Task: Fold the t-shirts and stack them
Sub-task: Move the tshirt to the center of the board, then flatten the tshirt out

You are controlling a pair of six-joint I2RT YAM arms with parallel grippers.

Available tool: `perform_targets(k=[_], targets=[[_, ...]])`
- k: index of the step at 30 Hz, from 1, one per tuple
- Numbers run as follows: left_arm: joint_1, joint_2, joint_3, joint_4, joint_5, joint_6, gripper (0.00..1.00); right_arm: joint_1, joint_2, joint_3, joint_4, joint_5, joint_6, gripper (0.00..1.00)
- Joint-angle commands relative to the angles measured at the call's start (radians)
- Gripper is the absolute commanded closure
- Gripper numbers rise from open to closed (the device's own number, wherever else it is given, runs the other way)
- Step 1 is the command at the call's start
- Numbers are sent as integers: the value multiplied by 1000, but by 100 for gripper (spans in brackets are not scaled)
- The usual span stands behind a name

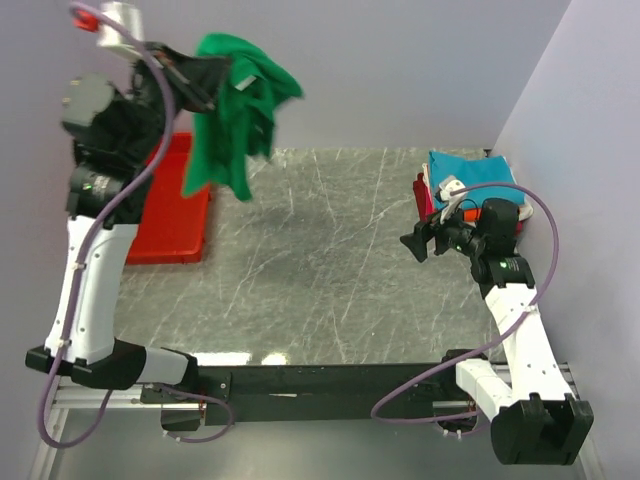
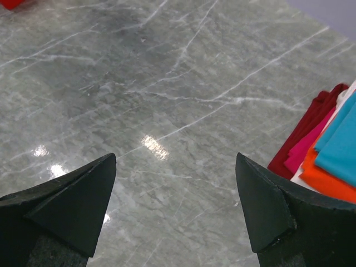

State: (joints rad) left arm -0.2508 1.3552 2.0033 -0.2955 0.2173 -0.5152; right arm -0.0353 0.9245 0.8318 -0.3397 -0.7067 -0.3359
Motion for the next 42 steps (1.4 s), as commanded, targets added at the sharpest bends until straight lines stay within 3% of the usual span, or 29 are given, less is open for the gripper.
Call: perform_targets(k=[1,7,13,15,17,20,23,27,32,38,41,42], targets=[[-114,10,-61,82,76,-48,99,-17,-53,-3,31,-51,-67,7],[-341,2,-251,140,33,-98,99,-57,-84,-13,27,-85,-103,7],[-381,-60,-625,235,-96,-169,99,-127,-75,7,-8,-89,-124,7],[-381,-82,-779,274,-124,-157,73,-138,-66,9,-22,-111,-136,7],[-380,-42,-827,218,-188,-134,35,-138,-30,21,-73,-174,-184,7],[-370,-5,-836,115,-267,-10,24,-135,35,55,-191,-287,-284,9],[-372,-27,-844,64,-300,157,23,-107,89,78,-324,-342,-412,11],[-375,-30,-854,-20,-182,294,24,-31,169,95,-393,-309,-502,12],[-393,-30,-968,-34,-84,415,30,144,233,69,-316,-189,-456,13],[-482,-37,-1063,-13,-85,682,30,209,335,93,-188,-59,-316,17],[-489,-27,-1075,-5,-134,776,30,233,381,147,-166,45,-363,17],[-489,-21,-1077,-4,-144,796,30,236,398,162,-189,44,-459,16]])
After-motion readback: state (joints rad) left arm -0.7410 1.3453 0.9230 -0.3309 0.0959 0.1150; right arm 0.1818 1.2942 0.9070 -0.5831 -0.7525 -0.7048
